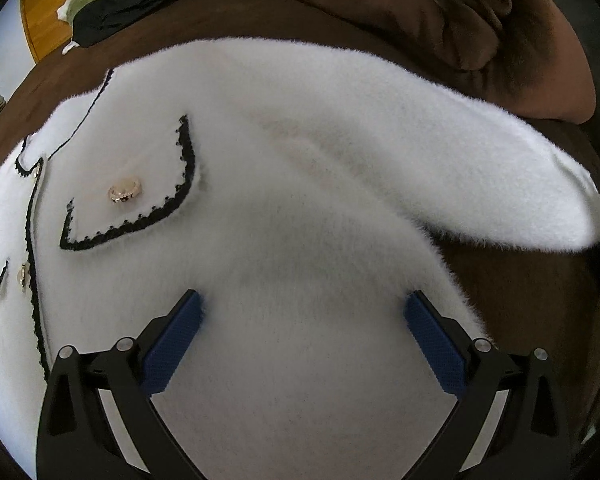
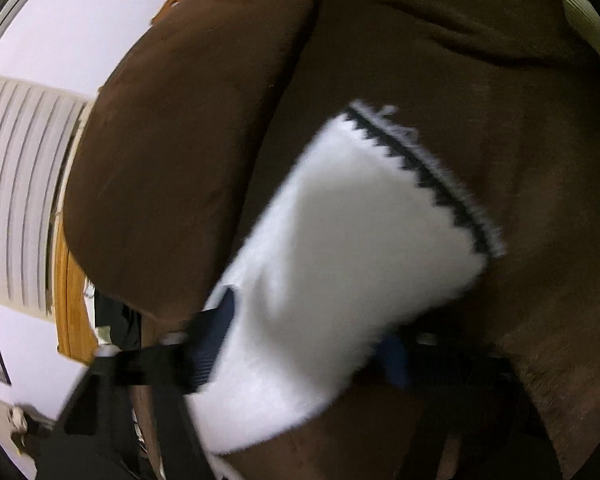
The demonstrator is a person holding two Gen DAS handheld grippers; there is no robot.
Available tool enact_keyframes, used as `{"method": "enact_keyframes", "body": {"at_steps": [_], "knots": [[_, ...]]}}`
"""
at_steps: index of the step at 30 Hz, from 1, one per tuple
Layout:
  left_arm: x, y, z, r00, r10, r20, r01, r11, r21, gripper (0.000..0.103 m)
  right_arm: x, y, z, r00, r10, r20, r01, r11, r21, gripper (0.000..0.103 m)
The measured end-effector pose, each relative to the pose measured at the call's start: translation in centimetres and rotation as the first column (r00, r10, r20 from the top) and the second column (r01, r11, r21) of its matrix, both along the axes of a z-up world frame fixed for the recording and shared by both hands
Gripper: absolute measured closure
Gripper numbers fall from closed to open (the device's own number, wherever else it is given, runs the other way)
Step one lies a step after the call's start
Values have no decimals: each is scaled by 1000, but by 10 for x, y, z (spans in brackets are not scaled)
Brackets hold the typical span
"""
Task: Fold large clothes
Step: 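Reach the right tool to the cardigan's sleeve cuff and grasp it, then fold the gripped sleeve across the cardigan's front with the right tool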
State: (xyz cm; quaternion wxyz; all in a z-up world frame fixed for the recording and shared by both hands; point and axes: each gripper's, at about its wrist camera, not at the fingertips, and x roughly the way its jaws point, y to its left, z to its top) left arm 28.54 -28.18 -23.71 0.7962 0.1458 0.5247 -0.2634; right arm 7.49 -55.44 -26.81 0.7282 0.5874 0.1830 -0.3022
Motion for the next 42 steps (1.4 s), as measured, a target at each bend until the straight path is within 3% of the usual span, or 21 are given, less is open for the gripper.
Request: {"method": "enact_keyframes", "body": {"at_steps": [2,3,7,11,13,17,19,24,28,33,36,37,40,42], "knots": [[-1,0,2,1000,2,-17,-2,1000,10,5,4,-2,1,1000,4,-5,-4,1000,9,87],[7,-1,0,1000,3,-25,-3,1000,16,5,6,-2,5,1000,6,9,-6,1000,10,88],[6,-6,2,998,6,-55,-3,999,41,5,14,4,40,998,59,-17,-60,991,-118,90],[13,-9,4,995,28,-91,-24,999,43,5,23,20,101,992,104,-75,-122,944,-308,91],[13,-12,2,996,15,-85,-10,998,61,5,34,20,117,986,112,-124,-150,919,-365,91],[11,-16,3,996,14,-86,-10,998,57,5,39,0,112,989,88,-118,-121,942,-314,91],[10,-18,4,996,13,-83,-9,998,56,5,40,3,116,988,90,-126,-127,934,-333,91],[21,-19,6,993,12,-116,-7,999,49,6,44,26,141,980,139,-140,-185,896,-403,91],[38,0,23,984,46,-174,-51,999,-20,6,57,60,184,968,212,-132,-250,836,-489,91],[53,39,74,985,119,-121,-126,991,-49,6,102,125,244,908,383,-169,-405,702,-585,91],[60,79,105,980,182,-74,-186,981,-46,6,132,170,271,850,496,-177,-489,619,-615,91],[62,89,113,977,203,-59,-206,978,-40,6,145,192,280,819,542,-189,-526,577,-624,91],[63,137,133,962,273,-14,-273,962,-8,6,175,237,288,742,640,-199,-599,501,-624,91],[63,179,138,946,322,18,-323,946,23,6,199,277,288,669,710,-219,-658,429,-619,91]]}}
